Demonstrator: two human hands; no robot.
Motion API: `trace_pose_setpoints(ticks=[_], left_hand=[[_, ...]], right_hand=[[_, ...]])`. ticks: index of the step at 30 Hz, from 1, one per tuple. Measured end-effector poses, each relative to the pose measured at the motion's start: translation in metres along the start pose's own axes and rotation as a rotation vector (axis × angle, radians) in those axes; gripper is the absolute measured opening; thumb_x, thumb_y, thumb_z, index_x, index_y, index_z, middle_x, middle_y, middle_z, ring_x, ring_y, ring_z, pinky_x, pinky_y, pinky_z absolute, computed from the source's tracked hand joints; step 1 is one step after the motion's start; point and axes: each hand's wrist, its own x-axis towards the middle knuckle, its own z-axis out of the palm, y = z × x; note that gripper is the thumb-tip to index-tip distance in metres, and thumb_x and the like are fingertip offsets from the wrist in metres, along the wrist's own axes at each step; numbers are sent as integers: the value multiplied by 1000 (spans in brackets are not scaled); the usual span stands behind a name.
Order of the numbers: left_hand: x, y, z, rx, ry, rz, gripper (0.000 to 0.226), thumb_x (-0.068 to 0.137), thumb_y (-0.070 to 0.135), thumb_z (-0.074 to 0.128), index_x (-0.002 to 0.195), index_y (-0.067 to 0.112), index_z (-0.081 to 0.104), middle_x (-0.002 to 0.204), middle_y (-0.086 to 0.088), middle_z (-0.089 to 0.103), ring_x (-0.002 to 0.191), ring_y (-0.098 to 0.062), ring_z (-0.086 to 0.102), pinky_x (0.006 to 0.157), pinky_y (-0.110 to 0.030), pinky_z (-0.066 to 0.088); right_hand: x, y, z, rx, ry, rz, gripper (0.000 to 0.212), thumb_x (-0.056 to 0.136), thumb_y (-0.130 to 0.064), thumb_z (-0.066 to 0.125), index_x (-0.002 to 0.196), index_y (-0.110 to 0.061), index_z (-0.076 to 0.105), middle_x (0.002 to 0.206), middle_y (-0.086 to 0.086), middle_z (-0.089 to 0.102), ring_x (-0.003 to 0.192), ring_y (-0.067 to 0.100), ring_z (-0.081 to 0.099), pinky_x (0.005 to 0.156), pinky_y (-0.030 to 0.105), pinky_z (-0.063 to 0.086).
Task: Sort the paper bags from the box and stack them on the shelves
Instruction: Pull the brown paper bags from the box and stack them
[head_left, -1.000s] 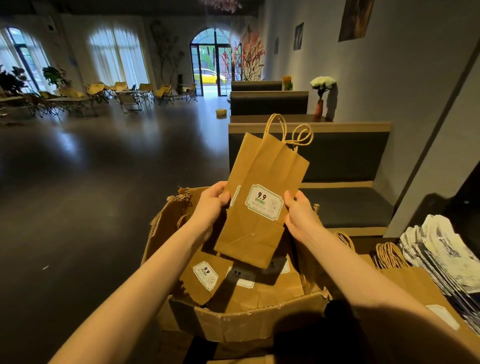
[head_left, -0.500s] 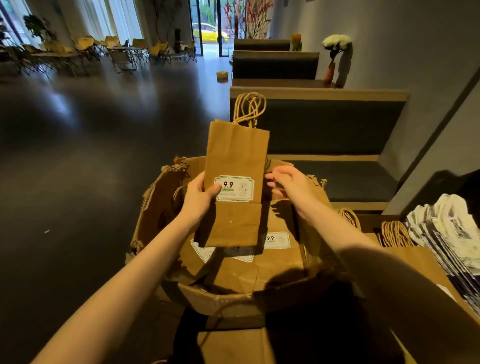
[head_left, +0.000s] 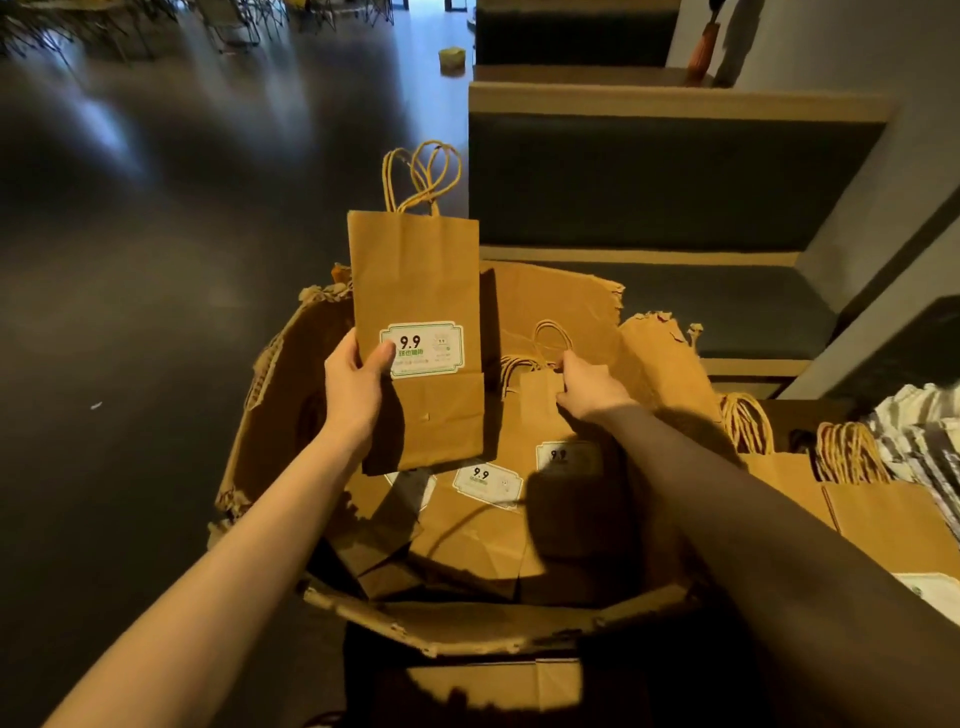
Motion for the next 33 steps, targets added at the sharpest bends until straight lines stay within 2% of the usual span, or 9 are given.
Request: trace_pose_setpoints(ticks=[6,12,17,21,23,26,29,31,33], left_hand=[[2,-5,-3,10,14,19,17,96,7,46,108,14,55,101,3,64,92,-8,63,79,-20,52],[1,-6,-4,36,12,18,17,97,9,46,110,15,55,106,0,65,96,-12,64,83,-26,52],[0,-6,-4,73,48,9,24,99,12,42,120,11,54,115,-4,64,105,-18,63,88,-33,51],[-5,-4,-6,142,81,42,28,100,17,40,126,16,50,115,5,61,111,-15,59,97,-39,48],[-10,0,-7,192,93,85,35,100,18,41,134,20,41,123,6,56,115,-9,54,100,-32,42],[-17,8,-6,208,73,182,53,97,13,47,144,26,25,131,16,40,107,8,43,90,-16,34],[-16,3,-6,325,5,255,37,96,8,46,127,28,49,126,16,50,112,4,48,90,-7,35],[-13,-1,-6,359,-36,253,30,96,8,44,108,29,61,113,10,63,112,-10,57,89,-21,46],[-14,1,-5,340,-69,236,31,96,8,44,108,27,65,110,10,65,111,-12,57,93,-33,47]], right_hand=[[19,-6,15,-197,-5,70,38,94,-8,42,130,-9,33,131,14,49,113,33,55,85,38,45],[15,-4,8,-395,39,-22,36,96,-6,40,132,-8,38,133,15,46,115,34,55,84,38,45],[-11,-14,-25,-384,271,-222,15,93,-15,53,106,-11,58,110,9,59,96,31,63,71,35,48],[-40,-31,-70,-385,398,-322,16,94,-19,54,109,-15,59,106,5,57,91,21,61,70,31,47],[-53,-39,-94,-389,451,-327,16,95,-21,52,110,-16,58,108,5,56,92,20,60,70,29,41],[-71,-52,-129,-397,531,-352,18,96,-21,50,112,-15,56,108,6,54,89,18,58,70,29,43],[-80,-66,-154,-308,556,-352,8,96,-23,49,100,-17,53,99,2,49,79,11,48,69,27,40],[-79,-76,-162,-227,524,-349,7,96,-25,49,92,-20,48,94,-2,45,76,9,44,68,26,35],[-75,-86,-164,-151,475,-348,9,96,-27,49,94,-18,52,92,-3,48,78,10,47,67,27,35]])
